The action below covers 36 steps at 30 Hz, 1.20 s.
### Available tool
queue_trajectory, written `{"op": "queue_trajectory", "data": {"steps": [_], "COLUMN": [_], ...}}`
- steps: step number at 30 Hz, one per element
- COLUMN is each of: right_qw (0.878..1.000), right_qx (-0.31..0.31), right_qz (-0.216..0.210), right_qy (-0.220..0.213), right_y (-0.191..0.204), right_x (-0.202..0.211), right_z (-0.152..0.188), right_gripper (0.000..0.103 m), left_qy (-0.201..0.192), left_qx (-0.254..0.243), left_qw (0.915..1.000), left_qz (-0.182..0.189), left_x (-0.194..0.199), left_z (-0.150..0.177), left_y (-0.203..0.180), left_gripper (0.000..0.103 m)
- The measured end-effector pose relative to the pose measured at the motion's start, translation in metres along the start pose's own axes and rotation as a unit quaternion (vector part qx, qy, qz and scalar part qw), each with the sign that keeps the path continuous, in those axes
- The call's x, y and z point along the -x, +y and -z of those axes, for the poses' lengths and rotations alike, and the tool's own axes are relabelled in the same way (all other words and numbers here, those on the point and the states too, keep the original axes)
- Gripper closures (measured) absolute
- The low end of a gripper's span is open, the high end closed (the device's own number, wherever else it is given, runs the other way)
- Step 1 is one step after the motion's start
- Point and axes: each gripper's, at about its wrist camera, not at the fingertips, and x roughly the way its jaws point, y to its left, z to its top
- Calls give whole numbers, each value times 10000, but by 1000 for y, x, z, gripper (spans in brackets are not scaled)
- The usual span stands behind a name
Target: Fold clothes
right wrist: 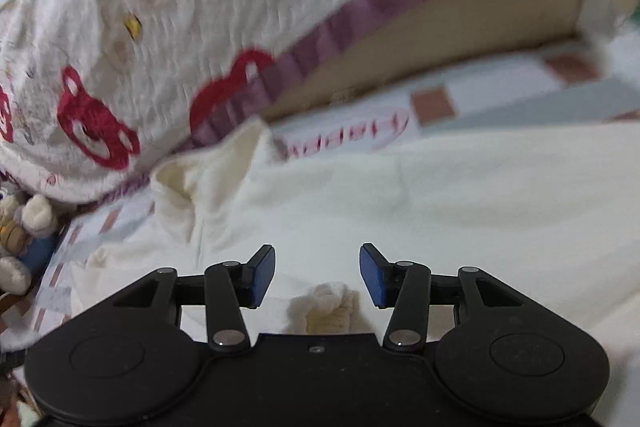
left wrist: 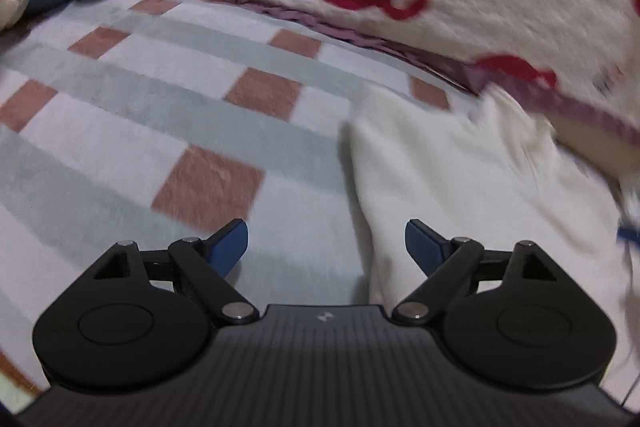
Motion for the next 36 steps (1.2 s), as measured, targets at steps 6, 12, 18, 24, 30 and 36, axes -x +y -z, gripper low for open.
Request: {"op": "queue_trajectory", "data": {"steps": [6, 12, 18, 24, 30, 36], "right_qw": [9951, 9675, 9549, 9520, 9638, 9743], "right_qx": [839, 2467, 2969, 2899, 2537, 1842], "right_qz": [-130, -93, -48, 193, 664, 1052], "right_qy": [504, 552, -37, -965, -474, -759], "right_y": [10, 33, 47, 55, 39, 29], "right_x": [-28, -28, -9, 13, -23, -24], "right_z": [8, 26, 25, 14, -13, -10], "right_gripper": [48, 51, 75, 76, 74, 57], "left_qy": [60, 157, 170, -864, -786, -724], "left_qx": [244, 242, -330, -1275, -1625, -1641], "left_qw": [9994, 9992, 9987, 9880, 9798, 9834], "left_qz": [248, 284, 349, -110, -858, -280], "left_x": [-46, -80, -88, -54, -66, -15], "left_z": [-33, -43, -43, -43, -36, -16], "left_y": [-10, -24, -45, -85, -99, -91], "left_gripper": [17, 17, 94, 96, 92, 51]}}
